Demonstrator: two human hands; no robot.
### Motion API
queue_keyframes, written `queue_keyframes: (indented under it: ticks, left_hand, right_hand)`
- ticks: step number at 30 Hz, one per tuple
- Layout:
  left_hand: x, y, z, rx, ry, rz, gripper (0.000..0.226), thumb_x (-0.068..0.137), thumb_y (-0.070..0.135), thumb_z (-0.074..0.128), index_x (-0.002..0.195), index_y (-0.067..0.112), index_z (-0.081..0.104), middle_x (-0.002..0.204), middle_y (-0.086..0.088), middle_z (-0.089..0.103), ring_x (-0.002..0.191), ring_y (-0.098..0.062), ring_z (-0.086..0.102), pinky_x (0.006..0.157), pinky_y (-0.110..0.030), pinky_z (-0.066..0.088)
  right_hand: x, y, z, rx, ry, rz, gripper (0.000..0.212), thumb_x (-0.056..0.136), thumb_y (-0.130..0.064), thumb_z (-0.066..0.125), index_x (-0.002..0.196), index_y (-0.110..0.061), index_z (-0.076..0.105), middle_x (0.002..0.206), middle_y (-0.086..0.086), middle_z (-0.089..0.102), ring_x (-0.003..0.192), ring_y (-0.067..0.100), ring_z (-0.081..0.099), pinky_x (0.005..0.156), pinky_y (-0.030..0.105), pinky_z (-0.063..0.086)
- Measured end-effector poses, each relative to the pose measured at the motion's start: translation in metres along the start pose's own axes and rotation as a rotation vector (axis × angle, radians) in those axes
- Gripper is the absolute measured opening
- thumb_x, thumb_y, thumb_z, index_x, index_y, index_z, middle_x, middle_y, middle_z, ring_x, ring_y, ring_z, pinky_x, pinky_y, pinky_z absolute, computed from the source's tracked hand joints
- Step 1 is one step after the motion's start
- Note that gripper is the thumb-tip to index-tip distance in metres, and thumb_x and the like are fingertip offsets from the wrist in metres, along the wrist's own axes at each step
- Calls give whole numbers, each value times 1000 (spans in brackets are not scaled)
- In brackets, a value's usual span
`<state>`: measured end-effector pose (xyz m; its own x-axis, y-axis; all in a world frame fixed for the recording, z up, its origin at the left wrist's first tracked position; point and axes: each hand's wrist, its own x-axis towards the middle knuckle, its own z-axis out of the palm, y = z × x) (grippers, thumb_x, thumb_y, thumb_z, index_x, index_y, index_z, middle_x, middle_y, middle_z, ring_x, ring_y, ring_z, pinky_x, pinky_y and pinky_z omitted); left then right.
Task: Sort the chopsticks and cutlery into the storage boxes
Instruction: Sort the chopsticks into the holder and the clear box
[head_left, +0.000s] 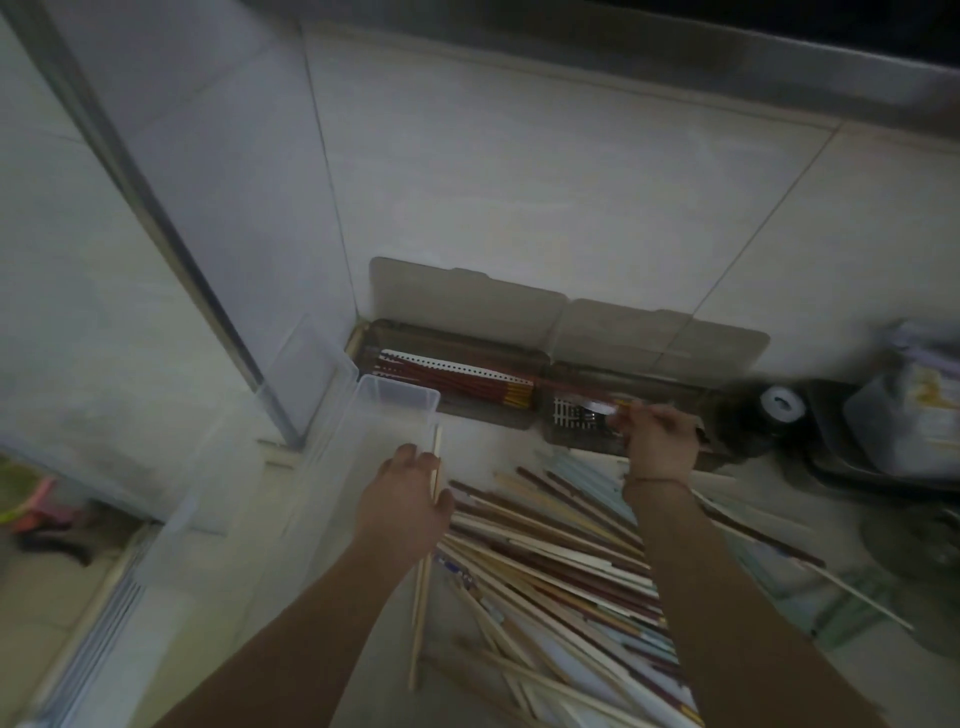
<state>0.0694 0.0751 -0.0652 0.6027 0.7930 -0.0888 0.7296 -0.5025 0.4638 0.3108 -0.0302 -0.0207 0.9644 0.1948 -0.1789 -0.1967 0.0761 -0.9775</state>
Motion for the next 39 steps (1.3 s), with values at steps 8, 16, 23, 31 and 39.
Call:
queue_keyframes:
  ticks: [8,16,23,31,39]
  left_hand:
    - [1,-3,4,9,19,11,38,84,41,58,115,19,59,116,-3,52,102,-25,55,84,-36,51]
    - [2,-2,5,-14,13,7,37,83,38,61,114,18,61,117,-5,51,102,-27,57,83,-36,52]
    - [2,0,5,-11,22,2,37,82,36,64,113,16,62,115,-8,53,102,-31,57,84,-39,52]
    - [2,-1,5,-10,32,14,36,80,34,67,110,15,64,111,-8,55,94,-31,60,79,-39,54]
    - [1,-1,3,-2,36,8,37,80,33,68,112,14,65,114,-9,56,95,-32,61,81,-39,53]
  right_hand:
    - [-8,13,20,-443,-252,18,17,88,-5,62,73,-10,69,61,5,62,44,2,56,46,15,45]
    - [-4,15,-87,-744,-165,-199,9,89,-10,63,86,-5,70,80,14,67,74,25,59,72,30,44]
    - [-14,33,-180,-1103,-117,-376,10,83,-2,69,89,-7,74,88,15,71,77,32,64,75,28,41]
    - [-29,48,-207,-1340,-384,-584,20,69,-4,82,83,-16,75,83,4,69,77,32,63,64,37,53]
    - [-28,46,-210,-1431,-291,-515,18,75,-17,80,93,-18,76,92,6,74,86,34,63,73,36,51]
